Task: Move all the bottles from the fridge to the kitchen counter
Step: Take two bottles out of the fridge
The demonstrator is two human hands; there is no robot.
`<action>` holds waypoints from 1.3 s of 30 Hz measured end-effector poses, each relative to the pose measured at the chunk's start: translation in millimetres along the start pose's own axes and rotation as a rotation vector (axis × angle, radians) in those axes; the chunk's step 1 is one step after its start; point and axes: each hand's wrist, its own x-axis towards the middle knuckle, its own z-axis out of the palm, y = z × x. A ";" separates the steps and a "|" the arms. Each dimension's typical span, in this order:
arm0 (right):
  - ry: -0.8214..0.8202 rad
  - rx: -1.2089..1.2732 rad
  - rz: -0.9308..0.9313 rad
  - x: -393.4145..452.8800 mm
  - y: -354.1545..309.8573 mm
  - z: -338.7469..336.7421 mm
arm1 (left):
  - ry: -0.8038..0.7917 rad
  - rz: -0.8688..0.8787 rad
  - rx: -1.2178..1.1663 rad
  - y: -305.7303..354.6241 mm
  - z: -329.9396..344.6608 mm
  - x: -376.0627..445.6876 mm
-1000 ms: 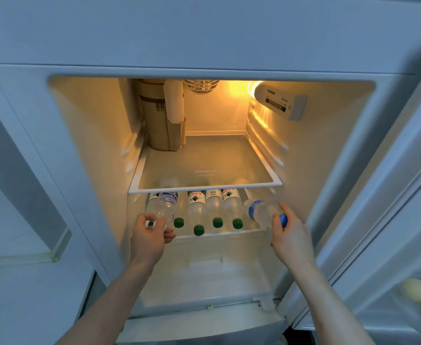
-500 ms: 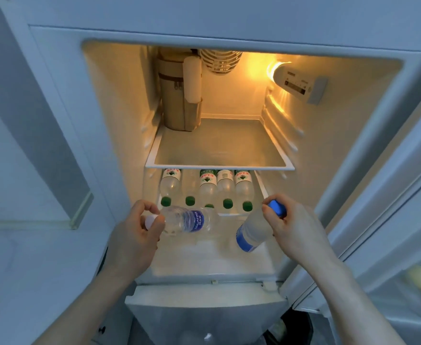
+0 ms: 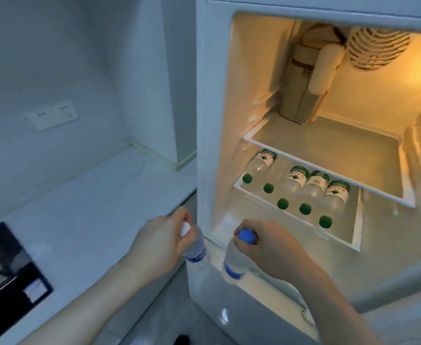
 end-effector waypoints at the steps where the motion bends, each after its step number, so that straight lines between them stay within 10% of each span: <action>1: -0.031 0.002 -0.035 0.8 -4.6 5.2 | 0.019 -0.033 0.001 -3.6 -1.2 -13.4; 24: -0.380 -0.152 -1.130 -149.5 -372.7 196.0 | 0.493 -0.955 0.202 -75.9 -134.5 -482.7; 39: -0.506 -0.145 -1.486 -350.7 -608.4 318.3 | 0.690 -1.294 0.310 -115.3 -208.0 -777.9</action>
